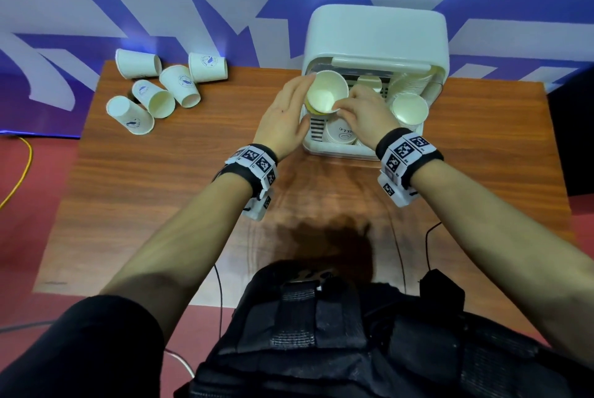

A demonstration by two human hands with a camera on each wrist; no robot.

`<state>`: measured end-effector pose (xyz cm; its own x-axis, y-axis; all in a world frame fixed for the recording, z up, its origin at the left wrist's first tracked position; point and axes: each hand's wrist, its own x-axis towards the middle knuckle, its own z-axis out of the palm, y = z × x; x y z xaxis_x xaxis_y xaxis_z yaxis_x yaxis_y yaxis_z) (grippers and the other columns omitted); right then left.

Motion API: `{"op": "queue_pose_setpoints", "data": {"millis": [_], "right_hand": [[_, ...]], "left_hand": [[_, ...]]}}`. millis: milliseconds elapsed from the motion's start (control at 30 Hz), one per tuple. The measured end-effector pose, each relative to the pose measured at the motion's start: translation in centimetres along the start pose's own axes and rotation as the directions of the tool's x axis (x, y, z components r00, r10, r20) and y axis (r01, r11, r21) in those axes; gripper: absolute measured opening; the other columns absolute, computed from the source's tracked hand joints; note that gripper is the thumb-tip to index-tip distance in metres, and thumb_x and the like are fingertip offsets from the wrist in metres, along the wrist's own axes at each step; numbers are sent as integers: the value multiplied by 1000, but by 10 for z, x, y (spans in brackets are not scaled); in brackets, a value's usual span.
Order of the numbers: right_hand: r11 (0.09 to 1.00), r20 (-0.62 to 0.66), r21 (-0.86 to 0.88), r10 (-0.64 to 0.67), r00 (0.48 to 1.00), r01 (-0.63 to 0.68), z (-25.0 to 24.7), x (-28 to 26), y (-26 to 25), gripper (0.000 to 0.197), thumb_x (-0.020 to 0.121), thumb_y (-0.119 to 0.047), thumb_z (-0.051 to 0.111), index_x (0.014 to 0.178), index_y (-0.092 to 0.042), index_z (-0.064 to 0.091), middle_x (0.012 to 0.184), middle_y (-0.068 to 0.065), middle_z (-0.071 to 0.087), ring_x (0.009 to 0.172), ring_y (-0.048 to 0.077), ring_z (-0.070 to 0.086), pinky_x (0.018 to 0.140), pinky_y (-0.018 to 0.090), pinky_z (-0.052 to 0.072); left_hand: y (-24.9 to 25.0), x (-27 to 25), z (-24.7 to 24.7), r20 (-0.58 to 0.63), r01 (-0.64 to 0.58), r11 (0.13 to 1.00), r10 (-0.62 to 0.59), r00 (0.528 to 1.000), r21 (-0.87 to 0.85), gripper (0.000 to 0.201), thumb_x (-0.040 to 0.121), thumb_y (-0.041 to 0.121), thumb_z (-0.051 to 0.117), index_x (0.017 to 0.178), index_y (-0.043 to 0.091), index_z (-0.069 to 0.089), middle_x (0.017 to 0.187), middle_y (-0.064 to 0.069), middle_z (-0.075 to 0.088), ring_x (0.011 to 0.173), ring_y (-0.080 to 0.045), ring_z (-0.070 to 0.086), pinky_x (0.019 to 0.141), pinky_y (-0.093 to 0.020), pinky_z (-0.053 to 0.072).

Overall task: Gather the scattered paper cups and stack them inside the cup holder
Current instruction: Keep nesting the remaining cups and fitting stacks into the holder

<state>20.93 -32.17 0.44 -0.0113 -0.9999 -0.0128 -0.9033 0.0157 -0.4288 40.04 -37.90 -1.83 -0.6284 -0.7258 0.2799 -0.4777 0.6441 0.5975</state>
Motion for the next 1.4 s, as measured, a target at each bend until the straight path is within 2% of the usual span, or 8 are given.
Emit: {"op": "queue_pose_setpoints", "data": {"millis": [200, 533, 700, 833, 967, 1133, 1267, 1400], "right_hand": [[994, -30, -86, -73, 997, 70, 12, 6, 0, 22, 90, -23, 60, 102, -10, 73, 139, 16, 46, 130, 37, 39, 103, 53, 35], [983, 59, -171, 79, 995, -68, 23, 27, 9, 44, 101, -29, 38, 136, -3, 43, 135, 16, 48, 128, 33, 37, 104, 46, 33], [971, 97, -154, 198, 975, -182, 25, 41, 9, 51, 102, -39, 31, 143, -9, 37, 140, 16, 45, 132, 33, 34, 108, 45, 29], [980, 110, -130, 164, 980, -150, 26, 42, 14, 56, 93, -54, 44, 131, -13, 51, 132, 13, 53, 127, 31, 40, 107, 42, 29], [981, 97, -153, 136, 986, -120, 22, 44, 18, 46, 90, -52, 51, 109, -11, 60, 119, 9, 61, 125, 28, 41, 103, 40, 26], [975, 73, -169, 162, 984, -148, 26, 43, 12, 43, 93, -49, 48, 114, -12, 58, 120, 10, 59, 126, 29, 40, 106, 42, 25], [980, 38, -135, 150, 988, -144, 29, 33, 7, 45, 93, -37, 51, 133, -19, 47, 132, 14, 48, 129, 31, 36, 109, 47, 26], [985, 23, -105, 140, 990, -137, 25, 15, 2, 49, 92, -29, 53, 139, -17, 42, 148, 16, 32, 140, 33, 23, 114, 48, 20]], "left_hand": [[-16, 1, 10, 55, -61, 989, 54, 997, 137, 37, 87, 15, 46, 120, 2, 60, 127, -15, 59, 120, -35, 51, 97, -45, 47], [-29, 5, 30, 98, -108, 978, 92, 991, 179, 46, 79, 5, 46, 123, 3, 58, 140, -12, 50, 132, -35, 39, 109, -44, 35], [-31, 11, 36, 127, -17, 994, 4, 992, 104, 64, 80, -5, 50, 141, 9, 43, 148, -7, 41, 123, -33, 44, 99, -39, 43], [-35, 21, 36, 112, -2, 995, -9, 994, 101, 47, 89, 12, 42, 136, 10, 48, 140, -8, 47, 105, -33, 56, 84, -41, 51], [-32, 27, 40, 78, -10, 992, 0, 997, 126, 36, 94, 26, 42, 120, 9, 59, 128, -7, 56, 96, -31, 58, 76, -42, 52], [-32, 27, 39, 133, 53, 988, -73, 988, 145, 44, 94, 29, 40, 136, 16, 48, 140, -1, 46, 104, -28, 58, 75, -42, 54], [-25, 29, 34, 233, 76, 987, -108, 967, 142, 61, 91, 11, 48, 148, 20, 29, 153, 0, 30, 110, -27, 57, 73, -40, 53], [-18, 23, 24, 248, 75, 986, -111, 962, 148, 63, 90, 8, 48, 149, 17, 28, 156, -1, 23, 89, -25, 61, 63, -36, 49]]}}
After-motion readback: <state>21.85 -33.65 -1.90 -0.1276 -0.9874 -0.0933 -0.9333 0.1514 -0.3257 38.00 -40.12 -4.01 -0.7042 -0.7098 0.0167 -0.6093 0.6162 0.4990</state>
